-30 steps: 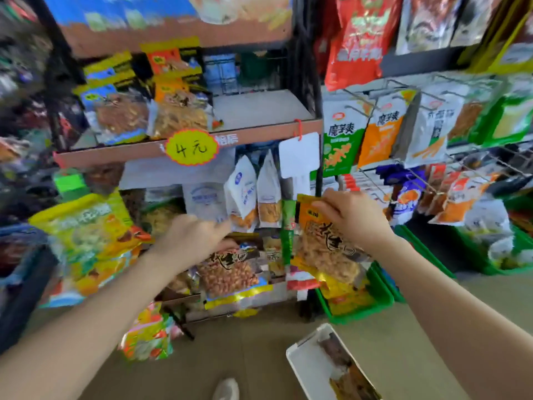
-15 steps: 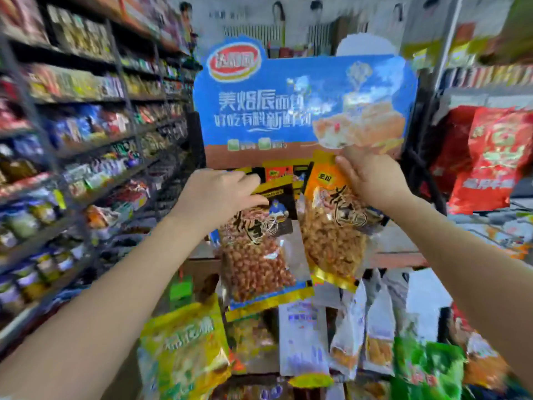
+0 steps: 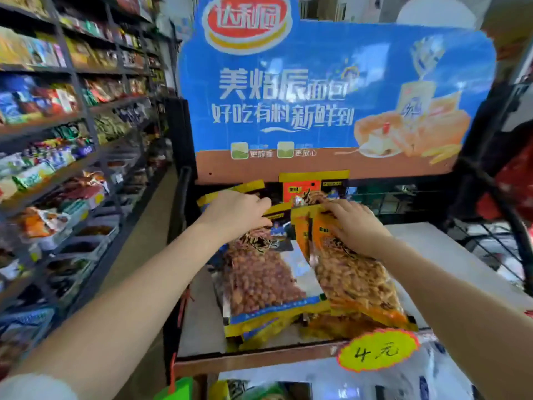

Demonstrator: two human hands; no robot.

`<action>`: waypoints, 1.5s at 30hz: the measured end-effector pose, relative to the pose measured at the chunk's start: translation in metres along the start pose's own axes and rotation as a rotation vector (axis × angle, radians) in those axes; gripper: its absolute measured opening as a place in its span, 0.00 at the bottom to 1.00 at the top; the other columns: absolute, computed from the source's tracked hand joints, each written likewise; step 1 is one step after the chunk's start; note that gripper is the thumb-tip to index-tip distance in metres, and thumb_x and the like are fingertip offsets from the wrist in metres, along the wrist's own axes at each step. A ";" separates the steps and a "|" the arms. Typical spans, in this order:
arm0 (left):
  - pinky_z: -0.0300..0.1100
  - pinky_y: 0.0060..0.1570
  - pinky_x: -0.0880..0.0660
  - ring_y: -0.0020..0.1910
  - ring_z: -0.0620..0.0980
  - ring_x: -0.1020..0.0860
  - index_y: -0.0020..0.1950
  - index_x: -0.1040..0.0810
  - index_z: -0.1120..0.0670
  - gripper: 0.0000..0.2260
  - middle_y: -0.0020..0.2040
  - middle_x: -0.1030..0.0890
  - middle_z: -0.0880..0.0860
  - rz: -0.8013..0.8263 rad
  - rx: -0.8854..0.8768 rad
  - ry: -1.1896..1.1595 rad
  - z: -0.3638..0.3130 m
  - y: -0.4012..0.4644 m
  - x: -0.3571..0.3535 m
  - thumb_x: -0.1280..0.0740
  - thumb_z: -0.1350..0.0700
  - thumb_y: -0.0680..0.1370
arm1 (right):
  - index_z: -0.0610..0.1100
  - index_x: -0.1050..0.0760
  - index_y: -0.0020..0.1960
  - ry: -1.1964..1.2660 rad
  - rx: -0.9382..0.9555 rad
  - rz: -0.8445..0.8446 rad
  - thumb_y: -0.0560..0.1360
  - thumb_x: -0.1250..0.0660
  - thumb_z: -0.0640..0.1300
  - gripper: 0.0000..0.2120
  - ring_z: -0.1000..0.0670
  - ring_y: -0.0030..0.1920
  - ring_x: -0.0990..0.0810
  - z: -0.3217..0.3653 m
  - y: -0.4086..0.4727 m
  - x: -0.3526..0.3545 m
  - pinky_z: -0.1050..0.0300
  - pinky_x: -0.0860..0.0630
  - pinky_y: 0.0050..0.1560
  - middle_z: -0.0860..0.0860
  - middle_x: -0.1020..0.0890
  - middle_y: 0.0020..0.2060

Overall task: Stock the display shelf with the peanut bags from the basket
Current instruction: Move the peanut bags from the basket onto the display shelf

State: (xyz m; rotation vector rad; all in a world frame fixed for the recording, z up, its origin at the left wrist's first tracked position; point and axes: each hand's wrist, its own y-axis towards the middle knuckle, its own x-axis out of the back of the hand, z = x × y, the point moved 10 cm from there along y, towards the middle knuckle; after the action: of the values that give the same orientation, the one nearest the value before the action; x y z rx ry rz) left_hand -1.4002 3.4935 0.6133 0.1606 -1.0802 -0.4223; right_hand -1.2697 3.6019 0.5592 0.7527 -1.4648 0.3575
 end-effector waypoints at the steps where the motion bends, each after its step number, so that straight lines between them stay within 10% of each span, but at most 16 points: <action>1: 0.39 0.21 0.41 0.31 0.54 0.26 0.54 0.29 0.58 0.17 0.31 0.31 0.49 -0.020 0.015 -0.030 -0.002 -0.002 -0.008 0.40 0.44 0.79 | 0.47 0.42 0.72 0.027 -0.017 0.011 0.79 0.43 0.49 0.23 0.43 0.70 0.36 -0.002 -0.002 -0.006 0.45 0.37 0.68 0.46 0.34 0.70; 3: 0.40 0.19 0.37 0.27 0.54 0.25 0.49 0.25 0.59 0.19 0.29 0.26 0.51 -0.122 0.040 -0.077 -0.005 -0.008 -0.014 0.29 0.44 0.72 | 0.47 0.40 0.71 0.081 -0.054 -0.037 0.79 0.42 0.48 0.22 0.42 0.69 0.35 -0.004 -0.006 -0.003 0.44 0.36 0.67 0.45 0.34 0.70; 8: 0.55 0.52 0.24 0.57 0.62 0.23 0.60 0.25 0.60 0.22 0.57 0.22 0.60 -0.236 0.129 -0.187 -0.011 -0.016 0.003 0.27 0.52 0.70 | 0.45 0.37 0.69 0.127 -0.048 -0.178 0.79 0.42 0.49 0.21 0.42 0.68 0.34 -0.002 -0.019 0.019 0.44 0.36 0.66 0.45 0.31 0.68; 22: 0.44 0.29 0.22 0.37 0.58 0.19 0.46 0.20 0.59 0.15 0.39 0.19 0.58 -0.325 -0.314 -0.494 -0.267 -0.018 0.100 0.43 0.53 0.72 | 0.37 0.24 0.50 0.416 -0.053 -0.358 0.76 0.46 0.48 0.16 0.41 0.44 0.23 -0.100 -0.228 0.069 0.49 0.28 0.42 0.41 0.20 0.43; 26: 0.44 0.24 0.25 0.36 0.55 0.18 0.54 0.21 0.57 0.12 0.42 0.17 0.55 -0.113 -0.335 -0.658 -0.394 -0.032 0.079 0.38 0.55 0.75 | 0.38 0.25 0.45 0.451 -0.180 -0.229 0.76 0.48 0.51 0.19 0.41 0.38 0.23 -0.176 -0.342 0.019 0.50 0.31 0.38 0.42 0.21 0.36; 32: 0.49 0.48 0.25 0.60 0.57 0.25 0.65 0.30 0.54 0.15 0.63 0.25 0.54 0.533 -0.440 -0.632 -0.599 -0.093 -0.028 0.44 0.52 0.79 | 0.38 0.25 0.41 0.529 -0.546 0.144 0.77 0.39 0.39 0.08 0.47 0.38 0.26 -0.262 -0.532 -0.120 0.52 0.32 0.41 0.43 0.22 0.36; 45: 0.50 0.47 0.29 0.56 0.57 0.26 0.60 0.30 0.56 0.11 0.60 0.28 0.55 0.909 -0.614 -0.698 -0.904 -0.184 -0.236 0.45 0.56 0.80 | 0.42 0.28 0.53 0.514 -1.051 0.629 0.77 0.45 0.42 0.09 0.40 0.53 0.23 -0.276 -0.812 -0.473 0.51 0.26 0.45 0.43 0.22 0.52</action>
State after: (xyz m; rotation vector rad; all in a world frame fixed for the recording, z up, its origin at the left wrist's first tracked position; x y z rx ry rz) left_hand -0.7464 3.3536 -0.0644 -1.0616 -1.5086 0.0548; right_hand -0.5894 3.2952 -0.0745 -0.6210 -1.1322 0.1765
